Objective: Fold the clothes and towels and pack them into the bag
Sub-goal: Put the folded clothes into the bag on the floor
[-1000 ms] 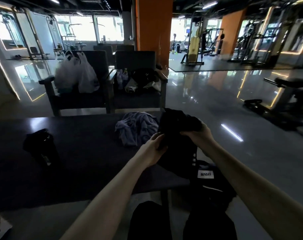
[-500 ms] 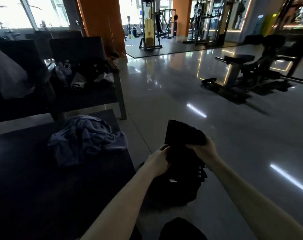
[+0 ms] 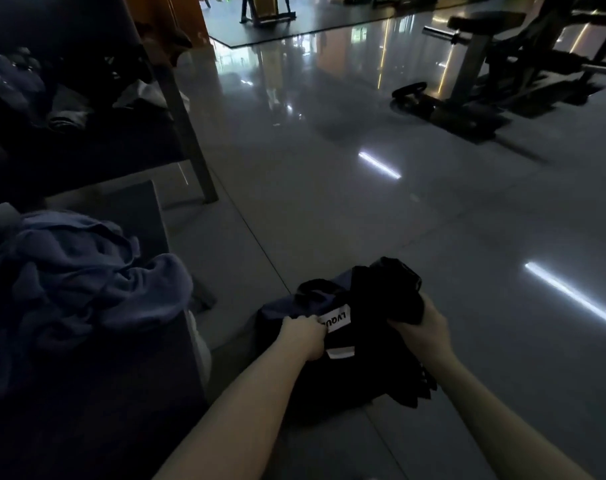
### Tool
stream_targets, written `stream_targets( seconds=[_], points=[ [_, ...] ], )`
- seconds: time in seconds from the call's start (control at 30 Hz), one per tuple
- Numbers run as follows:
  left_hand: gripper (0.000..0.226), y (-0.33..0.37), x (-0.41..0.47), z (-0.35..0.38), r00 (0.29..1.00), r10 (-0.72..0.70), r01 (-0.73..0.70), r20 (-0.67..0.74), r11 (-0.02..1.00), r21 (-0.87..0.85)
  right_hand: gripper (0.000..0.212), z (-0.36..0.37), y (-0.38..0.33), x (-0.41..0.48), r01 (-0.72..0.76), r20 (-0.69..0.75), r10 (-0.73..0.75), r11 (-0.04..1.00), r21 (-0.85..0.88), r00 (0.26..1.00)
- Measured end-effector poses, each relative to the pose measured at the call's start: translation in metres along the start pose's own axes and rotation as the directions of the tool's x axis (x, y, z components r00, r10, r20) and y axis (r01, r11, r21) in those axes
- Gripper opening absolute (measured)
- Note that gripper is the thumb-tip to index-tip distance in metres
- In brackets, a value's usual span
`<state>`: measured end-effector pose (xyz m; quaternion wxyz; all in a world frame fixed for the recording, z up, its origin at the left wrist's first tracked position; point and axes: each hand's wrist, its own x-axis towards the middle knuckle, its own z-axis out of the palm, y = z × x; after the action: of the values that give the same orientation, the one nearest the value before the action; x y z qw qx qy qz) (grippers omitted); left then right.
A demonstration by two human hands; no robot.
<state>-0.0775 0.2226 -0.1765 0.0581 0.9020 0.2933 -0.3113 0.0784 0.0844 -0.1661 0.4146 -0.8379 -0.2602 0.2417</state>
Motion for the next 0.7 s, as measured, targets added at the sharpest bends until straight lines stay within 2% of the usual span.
stream_targets(
  seconds=[0.17,0.37,0.53,0.63,0.7],
  points=[
    [0.047,-0.004,0.066,0.018,0.997,0.003,-0.018,0.079,0.982,0.187,0.045,0.018,0.026,0.029,0.07,0.001,-0.07,0.995,-0.073,0.998],
    [0.056,-0.008,0.135,0.054,0.99,-0.003,-0.023,0.14,0.982,0.185,0.048,0.046,0.05,0.061,0.21,0.015,-0.212,0.95,-0.231,0.977],
    [0.07,-0.023,0.164,0.089,0.991,-0.119,0.102,0.068,0.971,0.216,0.041,0.072,0.076,0.069,0.262,0.041,-0.261,0.922,-0.287,0.964],
    [0.084,-0.034,0.173,0.107,0.973,-0.229,0.221,0.016,0.952,0.213,0.045,0.08,0.09,0.071,0.287,0.071,-0.28,0.9,-0.327,0.957],
    [0.084,-0.037,0.179,0.117,0.965,-0.261,0.258,-0.019,0.938,0.232,0.047,0.083,0.096,0.073,0.315,0.082,-0.305,0.887,-0.337,0.949]
  ],
)
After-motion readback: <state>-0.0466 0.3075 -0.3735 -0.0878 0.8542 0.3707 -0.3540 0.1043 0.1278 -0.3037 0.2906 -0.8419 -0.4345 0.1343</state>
